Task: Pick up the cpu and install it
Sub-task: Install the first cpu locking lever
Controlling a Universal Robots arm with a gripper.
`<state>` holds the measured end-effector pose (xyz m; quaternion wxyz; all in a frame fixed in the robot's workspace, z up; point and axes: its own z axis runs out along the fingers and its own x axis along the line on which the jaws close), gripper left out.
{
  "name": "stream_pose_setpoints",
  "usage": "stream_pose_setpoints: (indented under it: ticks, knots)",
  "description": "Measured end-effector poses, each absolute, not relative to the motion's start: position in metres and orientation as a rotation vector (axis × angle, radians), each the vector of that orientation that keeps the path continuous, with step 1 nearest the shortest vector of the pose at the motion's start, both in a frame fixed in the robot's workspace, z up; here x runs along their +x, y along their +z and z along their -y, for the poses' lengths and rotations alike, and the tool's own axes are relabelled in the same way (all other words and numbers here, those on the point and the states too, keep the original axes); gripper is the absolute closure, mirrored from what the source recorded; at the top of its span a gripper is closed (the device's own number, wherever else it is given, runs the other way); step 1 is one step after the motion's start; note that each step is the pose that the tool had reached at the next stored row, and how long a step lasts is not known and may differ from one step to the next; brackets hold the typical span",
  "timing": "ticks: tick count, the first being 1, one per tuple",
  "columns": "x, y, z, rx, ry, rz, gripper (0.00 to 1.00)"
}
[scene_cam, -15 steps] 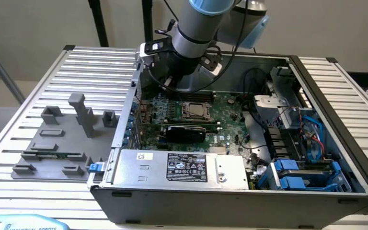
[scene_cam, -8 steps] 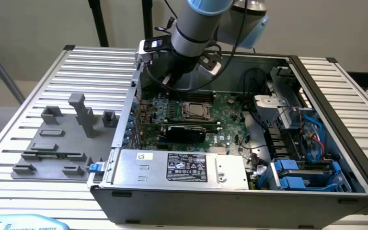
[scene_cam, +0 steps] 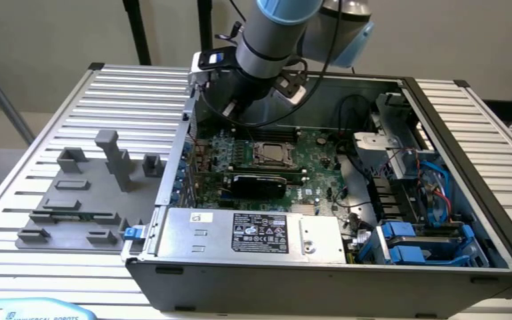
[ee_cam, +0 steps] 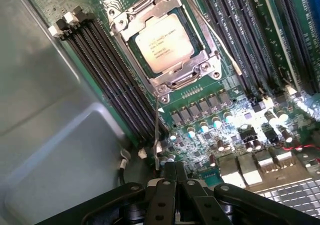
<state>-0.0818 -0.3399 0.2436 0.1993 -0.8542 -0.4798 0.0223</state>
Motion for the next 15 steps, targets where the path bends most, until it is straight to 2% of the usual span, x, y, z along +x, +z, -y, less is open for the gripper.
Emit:
stream_pose_setpoints:
  ticks: [5,15]
  knots:
    - [-0.082,0.243,0.34,-2.395,0.034,1.285,0.89]
    - [-0.071,0.243,0.342,-2.398,0.02,1.256,0.89]
